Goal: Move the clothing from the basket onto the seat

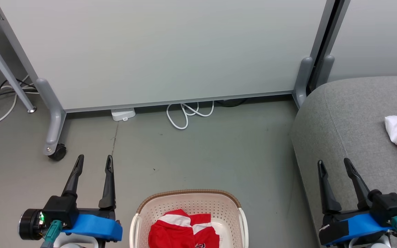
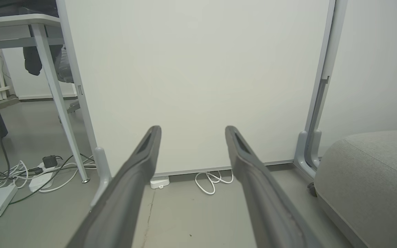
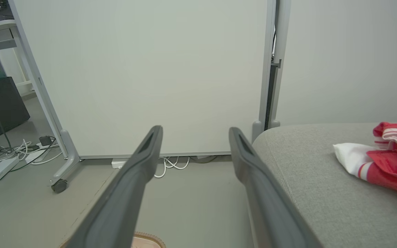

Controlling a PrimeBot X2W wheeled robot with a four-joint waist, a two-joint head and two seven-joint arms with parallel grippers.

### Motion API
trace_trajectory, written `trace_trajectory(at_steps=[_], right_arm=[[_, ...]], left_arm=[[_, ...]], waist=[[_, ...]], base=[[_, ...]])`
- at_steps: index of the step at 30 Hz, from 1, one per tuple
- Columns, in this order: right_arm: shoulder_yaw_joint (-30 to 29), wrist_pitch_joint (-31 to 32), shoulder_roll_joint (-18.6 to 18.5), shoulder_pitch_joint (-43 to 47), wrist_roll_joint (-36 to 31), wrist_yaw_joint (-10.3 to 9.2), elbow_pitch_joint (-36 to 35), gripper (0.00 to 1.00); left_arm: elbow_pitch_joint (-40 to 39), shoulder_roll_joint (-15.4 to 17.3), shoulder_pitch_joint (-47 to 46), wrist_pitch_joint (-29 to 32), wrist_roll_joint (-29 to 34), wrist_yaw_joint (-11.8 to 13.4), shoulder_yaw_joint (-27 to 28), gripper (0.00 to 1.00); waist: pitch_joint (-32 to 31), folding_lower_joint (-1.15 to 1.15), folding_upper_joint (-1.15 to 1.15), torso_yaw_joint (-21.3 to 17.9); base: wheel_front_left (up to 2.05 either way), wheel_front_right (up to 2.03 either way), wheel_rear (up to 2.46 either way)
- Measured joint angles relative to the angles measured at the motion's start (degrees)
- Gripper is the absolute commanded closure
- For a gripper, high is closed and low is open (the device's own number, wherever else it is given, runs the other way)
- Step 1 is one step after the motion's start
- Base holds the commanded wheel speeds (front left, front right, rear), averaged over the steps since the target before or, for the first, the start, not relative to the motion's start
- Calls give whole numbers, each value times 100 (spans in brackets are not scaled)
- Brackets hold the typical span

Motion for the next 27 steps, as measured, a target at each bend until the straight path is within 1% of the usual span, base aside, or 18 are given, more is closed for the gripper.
trace_trajectory(at_steps=[20,23,27], right_arm=[[26,0,5,1,4,0,13,0],[34,0,5,0,18,0,12,0],[60,0,8,-9,18,0,8,0]], left_arm=[[81,-57,-8,-1,89,-65,64,0],[178,-41,-79,-1,99,-77,31,0],[537,31,-289,0,81,-80,-192,0]], waist=[[1,0,0,14],[22,0,0,12],[93,0,0,5]], base=[[0,0,0],[0,0,0],[0,0,0]])
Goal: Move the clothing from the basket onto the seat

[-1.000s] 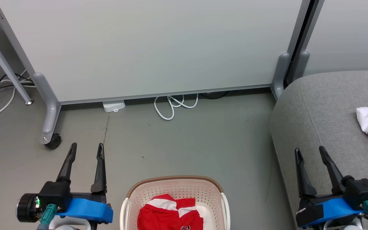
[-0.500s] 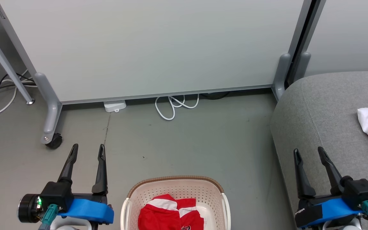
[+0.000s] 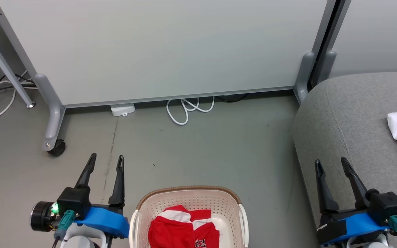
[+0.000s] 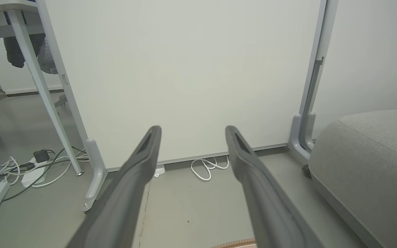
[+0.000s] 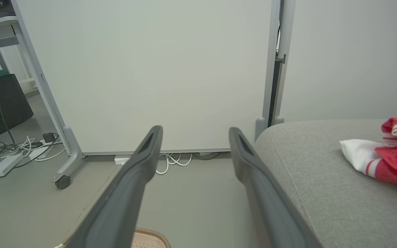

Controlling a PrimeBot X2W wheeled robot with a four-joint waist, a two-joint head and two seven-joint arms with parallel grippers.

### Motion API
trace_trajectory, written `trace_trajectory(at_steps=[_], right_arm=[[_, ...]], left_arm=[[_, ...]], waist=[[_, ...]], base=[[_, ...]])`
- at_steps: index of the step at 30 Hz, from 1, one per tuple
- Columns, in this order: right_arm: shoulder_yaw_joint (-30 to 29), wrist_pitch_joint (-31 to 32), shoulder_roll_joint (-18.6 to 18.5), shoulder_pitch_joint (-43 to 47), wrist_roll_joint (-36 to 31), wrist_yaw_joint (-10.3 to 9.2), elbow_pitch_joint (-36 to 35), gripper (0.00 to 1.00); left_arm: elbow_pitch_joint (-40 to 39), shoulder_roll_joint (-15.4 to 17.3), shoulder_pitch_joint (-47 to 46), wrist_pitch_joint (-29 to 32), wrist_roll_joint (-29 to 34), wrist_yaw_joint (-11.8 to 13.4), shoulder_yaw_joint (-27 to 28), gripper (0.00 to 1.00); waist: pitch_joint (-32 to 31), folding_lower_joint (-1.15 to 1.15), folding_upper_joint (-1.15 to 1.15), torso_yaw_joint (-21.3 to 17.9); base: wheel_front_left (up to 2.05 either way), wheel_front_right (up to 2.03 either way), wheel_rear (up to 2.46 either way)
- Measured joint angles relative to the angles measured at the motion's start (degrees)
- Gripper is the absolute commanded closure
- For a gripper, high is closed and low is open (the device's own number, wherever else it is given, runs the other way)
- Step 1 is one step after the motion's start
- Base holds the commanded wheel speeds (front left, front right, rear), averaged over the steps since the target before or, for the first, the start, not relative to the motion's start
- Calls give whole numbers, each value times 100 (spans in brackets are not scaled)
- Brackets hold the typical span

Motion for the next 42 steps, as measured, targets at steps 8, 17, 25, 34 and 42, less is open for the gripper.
trace_trajectory(at_steps=[8,17,25,34,42], right_arm=[[145,0,1,-328,-27,0,-107,0],[244,0,-1,-945,-27,0,-282,0],[321,0,-5,-1431,-27,0,-471,0],[442,0,-4,-1955,-26,0,-733,0],[637,0,-1,-2345,18,0,-1004,0]], left_arm=[[1315,243,-926,0,-391,-32,-1128,0],[2615,461,-2124,47,-832,-32,-2557,0],[3565,628,-3097,379,-1149,-33,-3827,0],[4122,767,-3878,802,-1553,-33,-5298,0],[4397,954,-4383,1162,-2103,-33,-6212,0]], waist=[[456,0,0,-146],[1378,1,0,-435],[2332,2,0,-724],[3365,2,0,-989],[4223,2,0,-1199]], base=[[0,0,0],[0,0,0],[0,0,0],[0,0,0],[0,0,0]])
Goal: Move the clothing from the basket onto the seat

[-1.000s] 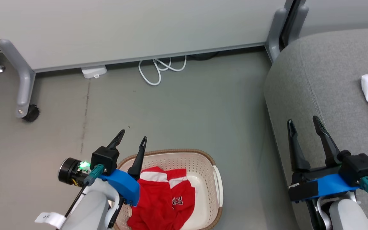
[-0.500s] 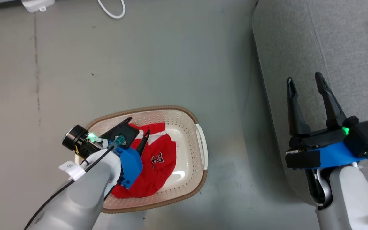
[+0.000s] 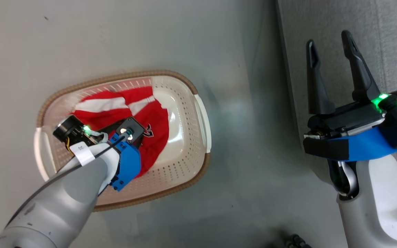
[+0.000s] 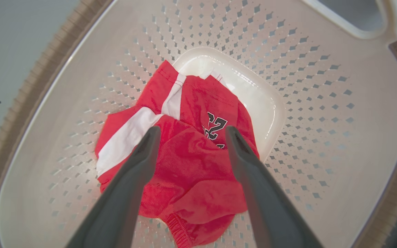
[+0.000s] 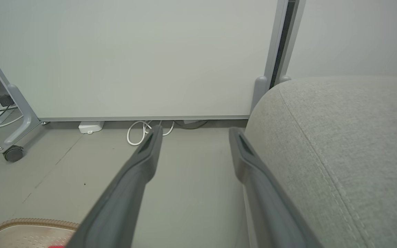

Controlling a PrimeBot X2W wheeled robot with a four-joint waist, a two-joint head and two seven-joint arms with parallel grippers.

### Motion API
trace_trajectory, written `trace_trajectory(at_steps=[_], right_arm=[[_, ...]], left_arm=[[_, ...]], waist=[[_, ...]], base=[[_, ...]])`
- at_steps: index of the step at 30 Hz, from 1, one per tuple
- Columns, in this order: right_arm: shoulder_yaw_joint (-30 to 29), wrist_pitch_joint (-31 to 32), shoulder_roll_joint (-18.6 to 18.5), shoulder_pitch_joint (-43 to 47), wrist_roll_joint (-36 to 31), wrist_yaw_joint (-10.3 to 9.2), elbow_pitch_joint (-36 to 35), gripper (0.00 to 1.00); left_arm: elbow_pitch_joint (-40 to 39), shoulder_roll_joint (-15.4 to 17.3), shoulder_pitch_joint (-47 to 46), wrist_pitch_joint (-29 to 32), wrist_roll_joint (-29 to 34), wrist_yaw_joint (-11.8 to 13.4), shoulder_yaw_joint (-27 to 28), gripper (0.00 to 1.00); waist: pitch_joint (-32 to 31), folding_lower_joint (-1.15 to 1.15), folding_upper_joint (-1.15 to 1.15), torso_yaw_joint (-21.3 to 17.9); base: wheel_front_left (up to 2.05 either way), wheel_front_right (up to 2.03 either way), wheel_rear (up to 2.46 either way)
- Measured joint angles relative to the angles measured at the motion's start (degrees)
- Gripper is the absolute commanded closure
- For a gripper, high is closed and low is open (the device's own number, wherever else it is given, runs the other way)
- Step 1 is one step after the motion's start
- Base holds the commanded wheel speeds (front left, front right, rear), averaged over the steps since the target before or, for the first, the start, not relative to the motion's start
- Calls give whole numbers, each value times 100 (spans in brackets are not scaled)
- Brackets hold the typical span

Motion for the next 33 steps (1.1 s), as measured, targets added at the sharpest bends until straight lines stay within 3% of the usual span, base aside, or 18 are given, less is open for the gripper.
trace_trajectory(at_steps=[7,15,22,32,33], right_arm=[[105,0,1,-190,15,0,-370,0],[98,1,1,-211,18,0,-842,0],[105,1,1,-186,16,0,-1081,0],[83,1,1,-92,15,0,-1272,0],[86,1,1,-85,15,0,-1282,0]], left_arm=[[210,199,-391,307,-414,0,-476,0],[372,172,-769,490,-831,0,-591,0],[634,155,-1033,587,-751,0,-701,0],[954,71,-1173,648,-110,0,-735,0],[966,60,-1177,691,-63,0,-736,51]], waist=[[686,0,0,-184],[1309,0,0,-330],[1673,-1,0,-397],[1881,-1,0,-428],[1882,-2,0,-428]], base=[[0,0,0],[0,0,0],[0,0,0],[0,0,0],[0,0,0]])
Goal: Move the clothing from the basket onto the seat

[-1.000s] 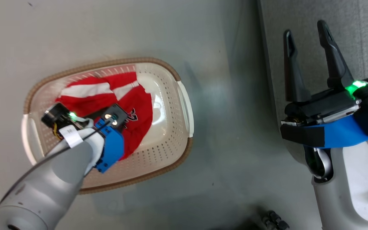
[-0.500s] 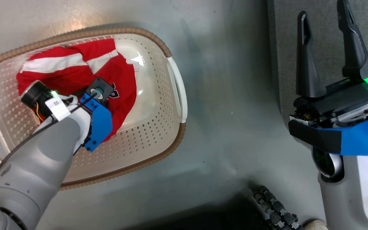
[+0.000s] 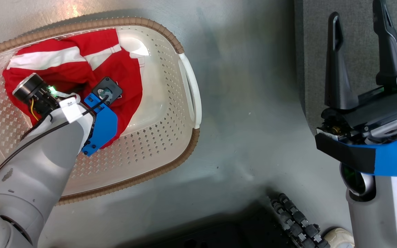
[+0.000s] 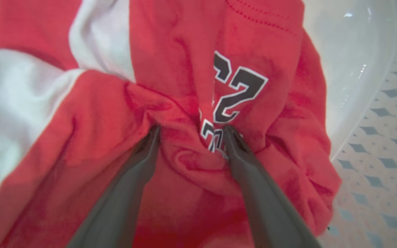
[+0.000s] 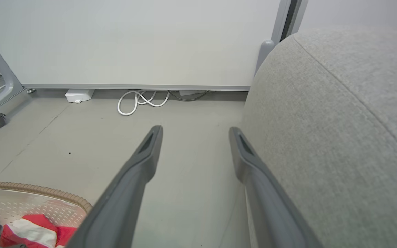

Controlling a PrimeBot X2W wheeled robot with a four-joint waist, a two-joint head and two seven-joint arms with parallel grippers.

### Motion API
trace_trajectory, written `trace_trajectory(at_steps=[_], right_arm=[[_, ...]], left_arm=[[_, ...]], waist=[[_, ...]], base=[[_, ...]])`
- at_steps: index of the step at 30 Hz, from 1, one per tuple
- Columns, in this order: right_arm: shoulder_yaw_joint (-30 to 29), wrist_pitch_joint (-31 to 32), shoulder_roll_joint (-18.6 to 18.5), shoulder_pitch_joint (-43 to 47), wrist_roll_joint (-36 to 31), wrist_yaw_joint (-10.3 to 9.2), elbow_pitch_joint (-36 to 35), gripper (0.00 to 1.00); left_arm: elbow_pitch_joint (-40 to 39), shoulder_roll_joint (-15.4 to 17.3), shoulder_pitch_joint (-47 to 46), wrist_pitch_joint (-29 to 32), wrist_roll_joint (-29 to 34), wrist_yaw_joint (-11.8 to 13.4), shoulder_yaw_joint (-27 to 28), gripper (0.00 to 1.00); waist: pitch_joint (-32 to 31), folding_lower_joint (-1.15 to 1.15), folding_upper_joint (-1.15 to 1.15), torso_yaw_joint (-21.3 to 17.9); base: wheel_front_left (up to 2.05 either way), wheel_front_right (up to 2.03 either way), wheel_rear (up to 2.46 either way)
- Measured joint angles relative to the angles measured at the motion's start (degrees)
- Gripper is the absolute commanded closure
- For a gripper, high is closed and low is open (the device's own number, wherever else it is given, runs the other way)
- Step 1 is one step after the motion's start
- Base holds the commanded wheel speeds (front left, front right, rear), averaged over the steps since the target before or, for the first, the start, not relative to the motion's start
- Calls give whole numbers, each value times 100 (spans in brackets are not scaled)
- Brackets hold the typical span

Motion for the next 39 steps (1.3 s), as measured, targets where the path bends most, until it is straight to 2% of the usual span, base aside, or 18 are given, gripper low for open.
trace_trajectory(at_steps=[1,2,11,18,29,39], right_arm=[[-2,0,0,1,0,0,-13,0],[-4,0,0,1,0,0,-16,0],[-9,0,0,-39,-18,0,-5,0],[-45,0,1,-83,-88,0,107,0],[-141,0,4,-13,-171,0,553,0],[-270,0,-11,404,-221,0,936,0]], left_arm=[[12,-7,-5,19,40,0,0,84],[23,-8,-9,21,47,0,0,100],[82,-134,-10,-132,35,0,-2,100],[57,-376,25,-617,-146,0,10,100],[-44,-668,399,-1404,-635,0,93,100],[-226,-836,674,-1778,-1083,0,253,100]], waist=[[1,0,0,-1],[2,0,0,-2],[-95,0,0,34],[-473,0,0,169],[-1489,0,0,476],[-2604,-1,1,754]], base=[[0,0,0],[0,0,0],[0,0,0],[0,0,0],[0,0,0],[0,0,0]])
